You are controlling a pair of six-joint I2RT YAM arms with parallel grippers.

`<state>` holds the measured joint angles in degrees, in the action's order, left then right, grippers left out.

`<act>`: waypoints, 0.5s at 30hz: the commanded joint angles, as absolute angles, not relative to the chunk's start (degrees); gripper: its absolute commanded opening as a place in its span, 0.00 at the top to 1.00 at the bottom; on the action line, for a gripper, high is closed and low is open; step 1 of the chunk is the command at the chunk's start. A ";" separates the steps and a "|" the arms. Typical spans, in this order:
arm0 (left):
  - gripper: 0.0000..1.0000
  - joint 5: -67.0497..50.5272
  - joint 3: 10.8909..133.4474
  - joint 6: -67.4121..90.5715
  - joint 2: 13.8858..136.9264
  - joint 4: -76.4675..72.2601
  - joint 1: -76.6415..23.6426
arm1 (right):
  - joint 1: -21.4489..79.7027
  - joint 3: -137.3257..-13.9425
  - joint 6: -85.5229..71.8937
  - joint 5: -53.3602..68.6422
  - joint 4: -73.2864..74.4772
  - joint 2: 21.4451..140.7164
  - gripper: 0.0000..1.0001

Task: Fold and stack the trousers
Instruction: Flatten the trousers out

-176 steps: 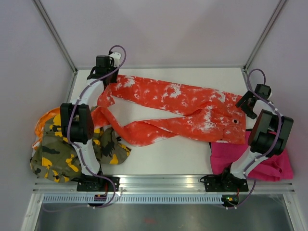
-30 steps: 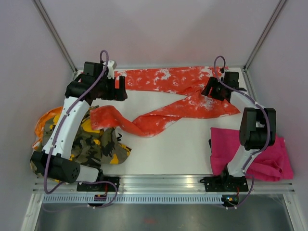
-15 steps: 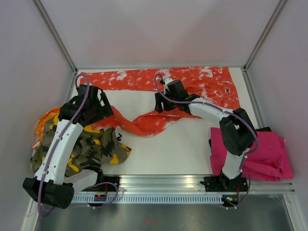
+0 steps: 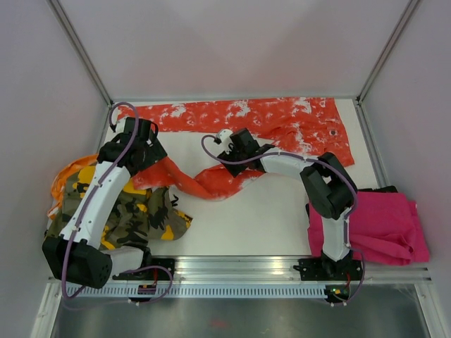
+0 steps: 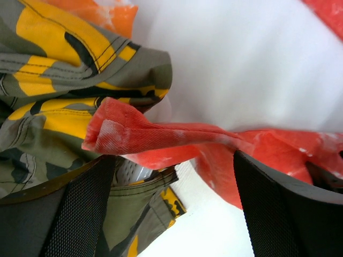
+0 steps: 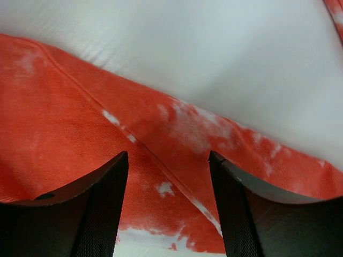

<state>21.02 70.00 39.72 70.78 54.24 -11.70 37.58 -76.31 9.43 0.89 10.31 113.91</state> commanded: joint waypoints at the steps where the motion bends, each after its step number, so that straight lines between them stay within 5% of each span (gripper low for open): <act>1: 0.05 21.97 73.21 41.84 71.10 51.50 -11.43 | 37.97 -79.01 16.61 2.35 8.70 114.52 0.31; 5: 0.05 21.62 71.99 41.84 71.01 51.50 -11.16 | 37.97 -79.45 17.31 0.54 7.47 117.15 0.36; 8: 0.04 20.74 71.89 40.96 70.40 51.59 -10.90 | 37.97 -80.68 18.10 -2.19 7.21 120.05 0.49; 12: 0.03 20.83 72.16 38.77 69.35 51.68 -10.64 | 37.97 -81.82 18.28 -2.63 7.12 121.81 0.90; 15: 0.00 19.96 73.21 32.80 69.87 51.50 -10.63 | 37.88 -81.83 17.06 -4.04 5.38 120.15 1.00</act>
<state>20.80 71.05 38.46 70.65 52.99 -10.94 38.09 -80.44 17.06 -1.76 7.70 120.09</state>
